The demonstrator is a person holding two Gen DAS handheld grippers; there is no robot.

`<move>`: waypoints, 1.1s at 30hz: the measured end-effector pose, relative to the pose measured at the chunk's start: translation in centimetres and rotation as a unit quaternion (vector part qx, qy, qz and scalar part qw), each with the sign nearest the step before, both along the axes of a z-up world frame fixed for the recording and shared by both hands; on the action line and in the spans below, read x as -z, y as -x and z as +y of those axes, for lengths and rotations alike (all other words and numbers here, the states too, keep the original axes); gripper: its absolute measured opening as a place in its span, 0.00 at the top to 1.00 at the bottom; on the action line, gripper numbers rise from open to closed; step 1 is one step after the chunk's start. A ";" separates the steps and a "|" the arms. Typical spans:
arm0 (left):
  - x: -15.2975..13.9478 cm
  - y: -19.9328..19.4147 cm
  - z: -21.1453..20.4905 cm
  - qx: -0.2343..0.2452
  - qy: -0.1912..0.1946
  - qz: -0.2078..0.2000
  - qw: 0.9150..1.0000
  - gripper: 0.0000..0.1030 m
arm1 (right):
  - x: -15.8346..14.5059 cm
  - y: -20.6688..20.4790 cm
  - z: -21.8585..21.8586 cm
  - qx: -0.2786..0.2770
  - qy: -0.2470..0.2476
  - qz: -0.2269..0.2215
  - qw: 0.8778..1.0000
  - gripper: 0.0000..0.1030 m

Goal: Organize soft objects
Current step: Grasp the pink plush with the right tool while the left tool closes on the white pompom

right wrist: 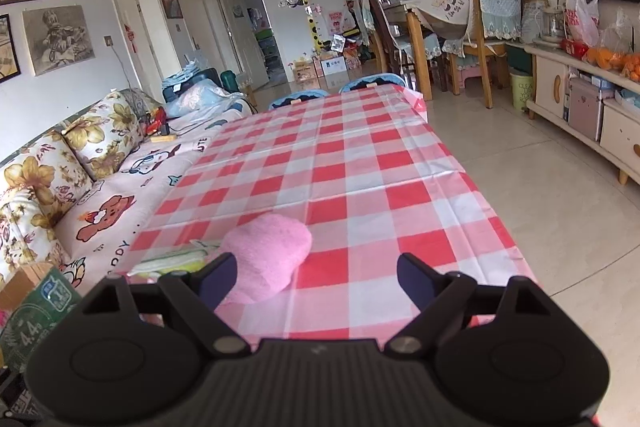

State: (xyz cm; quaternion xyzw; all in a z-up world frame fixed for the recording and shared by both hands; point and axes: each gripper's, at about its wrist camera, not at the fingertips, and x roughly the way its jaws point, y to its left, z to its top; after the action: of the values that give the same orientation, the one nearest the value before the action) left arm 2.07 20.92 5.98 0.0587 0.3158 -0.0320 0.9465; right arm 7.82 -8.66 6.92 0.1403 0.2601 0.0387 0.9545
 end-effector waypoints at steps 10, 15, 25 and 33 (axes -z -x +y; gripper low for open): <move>0.9 -1.1 0.7 -0.020 0.019 0.022 0.999 0.00 | 4.0 -5.2 2.0 -0.030 -0.021 0.031 0.999 0.12; 1.2 -1.5 1.0 -0.021 0.024 0.028 0.999 0.00 | 4.5 -7.6 3.9 -0.046 -0.029 0.019 0.998 0.07; 1.8 -3.0 1.8 -0.030 0.053 0.057 0.997 0.04 | 5.8 -10.2 6.1 -0.069 -0.023 0.029 0.997 0.01; 1.9 -3.6 2.6 -0.035 0.089 0.067 0.993 0.36 | 6.5 -11.6 7.6 -0.088 -0.010 0.031 0.996 0.04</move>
State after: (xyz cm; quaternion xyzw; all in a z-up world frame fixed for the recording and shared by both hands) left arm 5.70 23.53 4.06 -0.0397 0.3766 -0.0306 0.9250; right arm 19.38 -1.10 0.46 0.1272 0.3006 0.1212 0.9374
